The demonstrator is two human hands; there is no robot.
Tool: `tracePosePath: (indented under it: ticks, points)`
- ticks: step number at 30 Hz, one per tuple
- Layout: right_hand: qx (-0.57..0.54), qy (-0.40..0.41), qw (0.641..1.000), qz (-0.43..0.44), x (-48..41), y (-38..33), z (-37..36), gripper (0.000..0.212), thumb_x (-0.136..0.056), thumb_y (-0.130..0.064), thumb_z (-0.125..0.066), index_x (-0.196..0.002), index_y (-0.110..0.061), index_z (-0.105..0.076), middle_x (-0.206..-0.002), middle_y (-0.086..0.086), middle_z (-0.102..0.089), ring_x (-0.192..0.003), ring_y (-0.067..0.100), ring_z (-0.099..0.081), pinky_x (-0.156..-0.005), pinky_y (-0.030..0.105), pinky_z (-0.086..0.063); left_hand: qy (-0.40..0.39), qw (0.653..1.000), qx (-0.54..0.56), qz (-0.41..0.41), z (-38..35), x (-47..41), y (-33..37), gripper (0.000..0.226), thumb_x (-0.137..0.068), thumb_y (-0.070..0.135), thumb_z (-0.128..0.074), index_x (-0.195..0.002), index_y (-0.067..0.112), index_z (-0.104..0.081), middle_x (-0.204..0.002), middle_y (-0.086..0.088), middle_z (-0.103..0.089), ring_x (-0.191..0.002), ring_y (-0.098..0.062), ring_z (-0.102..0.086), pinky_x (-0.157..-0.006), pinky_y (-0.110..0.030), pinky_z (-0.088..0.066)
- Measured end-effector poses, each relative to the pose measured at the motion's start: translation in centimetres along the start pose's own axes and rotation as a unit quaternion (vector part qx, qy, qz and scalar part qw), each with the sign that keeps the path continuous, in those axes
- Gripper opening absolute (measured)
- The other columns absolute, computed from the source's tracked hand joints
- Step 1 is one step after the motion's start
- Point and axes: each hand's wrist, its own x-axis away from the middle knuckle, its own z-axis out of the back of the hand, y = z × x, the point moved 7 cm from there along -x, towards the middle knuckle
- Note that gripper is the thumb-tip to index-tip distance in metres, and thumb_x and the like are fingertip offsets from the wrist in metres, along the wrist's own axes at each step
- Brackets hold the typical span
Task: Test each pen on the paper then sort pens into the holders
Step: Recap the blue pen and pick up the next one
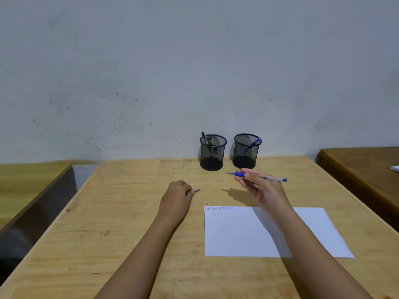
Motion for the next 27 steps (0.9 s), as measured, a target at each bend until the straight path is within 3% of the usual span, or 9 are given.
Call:
tracePosePath:
  ticks: [4,8,13,17,21,27]
  points:
    - [-0.007,-0.016,0.999,-0.029,0.3,0.2,-0.8,0.016,-0.085,0.006,-0.054,-0.097,0.01,-0.065,-0.091,0.021,-0.071,-0.08,0.023,-0.072,-0.074,0.02,-0.057,-0.002,0.991,0.134,0.0,0.9,0.4,1.7,0.011,-0.085,0.013,-0.062,-0.092,0.012,-0.071,-0.09,-0.001,-0.07,-0.087,-0.017,-0.063,-0.076,-0.029,-0.05]
    - [0.022,-0.052,0.998,-0.039,0.7,0.2,-2.0,0.013,-0.084,0.006,-0.055,-0.092,0.01,-0.066,-0.086,0.02,-0.073,-0.076,0.024,-0.072,-0.072,0.021,-0.058,-0.016,0.942,0.333,0.023,2.0,1.1,4.0,0.014,-0.082,0.008,-0.069,-0.085,0.021,-0.072,-0.086,0.002,-0.07,-0.081,-0.008,-0.065,-0.066,-0.012,-0.049]
    - [0.019,-0.057,0.998,-0.029,0.9,-0.7,-2.0,0.013,-0.084,0.007,-0.054,-0.09,0.009,-0.066,-0.084,0.019,-0.072,-0.074,0.023,-0.072,-0.069,0.021,-0.058,-0.032,0.953,0.295,-0.063,3.6,0.7,6.2,0.017,-0.078,0.01,-0.073,-0.094,0.018,-0.074,-0.086,0.004,-0.071,-0.082,-0.005,-0.066,-0.078,-0.016,-0.051]
    - [0.038,-0.087,0.995,-0.019,1.3,-1.1,-2.2,0.014,-0.083,0.006,-0.056,-0.088,0.006,-0.069,-0.085,0.02,-0.072,-0.075,0.022,-0.071,-0.07,0.021,-0.057,-0.034,0.936,0.344,-0.06,3.9,1.1,7.0,0.017,-0.075,0.012,-0.076,-0.084,0.026,-0.073,-0.083,0.002,-0.072,-0.077,-0.006,-0.064,-0.071,-0.016,-0.05]
    - [0.037,-0.099,0.994,-0.004,1.7,-1.0,-2.6,0.012,-0.072,0.0,-0.066,-0.081,-0.002,-0.073,-0.08,0.016,-0.073,-0.069,0.017,-0.071,-0.066,0.018,-0.056,-0.047,0.911,0.408,-0.038,3.9,1.4,7.3,0.012,-0.073,0.009,-0.077,-0.08,0.018,-0.074,-0.078,0.0,-0.072,-0.069,-0.003,-0.063,-0.065,-0.012,-0.047]
    - [0.041,-0.129,0.991,0.024,1.7,-0.9,-2.7,0.051,-0.042,-0.03,-0.091,-0.083,-0.004,-0.074,-0.08,0.017,-0.073,-0.07,0.017,-0.071,-0.066,0.018,-0.055,-0.041,0.893,0.448,-0.026,3.3,1.9,7.5,0.011,-0.074,0.004,-0.075,-0.085,0.007,-0.072,-0.08,-0.003,-0.072,-0.071,-0.003,-0.066,-0.068,-0.013,-0.05]
